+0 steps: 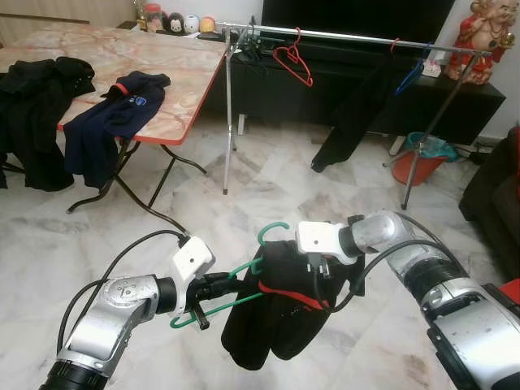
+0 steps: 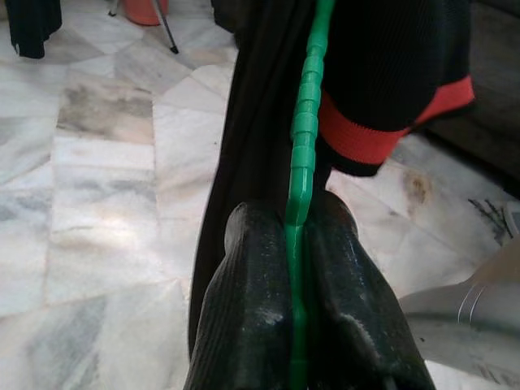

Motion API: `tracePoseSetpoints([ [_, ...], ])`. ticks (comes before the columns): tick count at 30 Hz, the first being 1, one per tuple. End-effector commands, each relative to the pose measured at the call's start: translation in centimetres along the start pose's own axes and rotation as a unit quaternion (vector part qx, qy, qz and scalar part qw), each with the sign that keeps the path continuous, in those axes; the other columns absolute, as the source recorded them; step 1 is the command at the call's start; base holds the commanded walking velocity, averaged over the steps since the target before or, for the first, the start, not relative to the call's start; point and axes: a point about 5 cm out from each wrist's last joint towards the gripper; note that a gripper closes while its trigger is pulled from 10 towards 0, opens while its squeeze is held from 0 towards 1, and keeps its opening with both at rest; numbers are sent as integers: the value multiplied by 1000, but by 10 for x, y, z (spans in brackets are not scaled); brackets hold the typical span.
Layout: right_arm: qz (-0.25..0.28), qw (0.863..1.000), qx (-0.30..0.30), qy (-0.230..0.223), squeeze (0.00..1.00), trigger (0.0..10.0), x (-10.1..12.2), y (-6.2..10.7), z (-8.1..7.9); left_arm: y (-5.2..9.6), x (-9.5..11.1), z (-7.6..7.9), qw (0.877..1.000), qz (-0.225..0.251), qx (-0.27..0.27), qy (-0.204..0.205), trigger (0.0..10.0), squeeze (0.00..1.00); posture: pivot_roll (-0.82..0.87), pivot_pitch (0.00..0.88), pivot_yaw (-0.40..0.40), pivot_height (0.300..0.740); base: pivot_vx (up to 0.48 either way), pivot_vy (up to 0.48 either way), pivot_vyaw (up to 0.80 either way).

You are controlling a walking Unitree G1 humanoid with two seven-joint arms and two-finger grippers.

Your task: Hang hanger

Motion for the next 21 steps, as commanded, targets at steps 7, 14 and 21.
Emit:
tracePoseSetpoints([
  [7, 23, 1000, 6, 9, 1000, 10000, 9, -3, 1, -4, 11, 0, 1000, 27, 6, -6, 0, 0, 190, 0, -103, 740, 0, 0, 0],
  [14, 21, 1000, 1, 18, 1000, 10000, 11, -2, 3, -7, 11, 0, 999, 30, 10, -7, 0, 0, 189, 0, -103, 740, 0, 0, 0],
  [21, -38, 998, -30, 45, 1000, 10000, -1, 5, 5, -10, 10, -2, 999, 34, 20, -7, 0, 0, 176, 0, -99, 740, 0, 0, 0],
])
Point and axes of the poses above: a point about 5 cm out from each wrist's last joint towards the gripper, its own y axis pointing back from the gripper into the wrist, its own x axis along the axis of the wrist's last joint, z = x × y, and after that the axes turned 5 degrees about y, right-handed
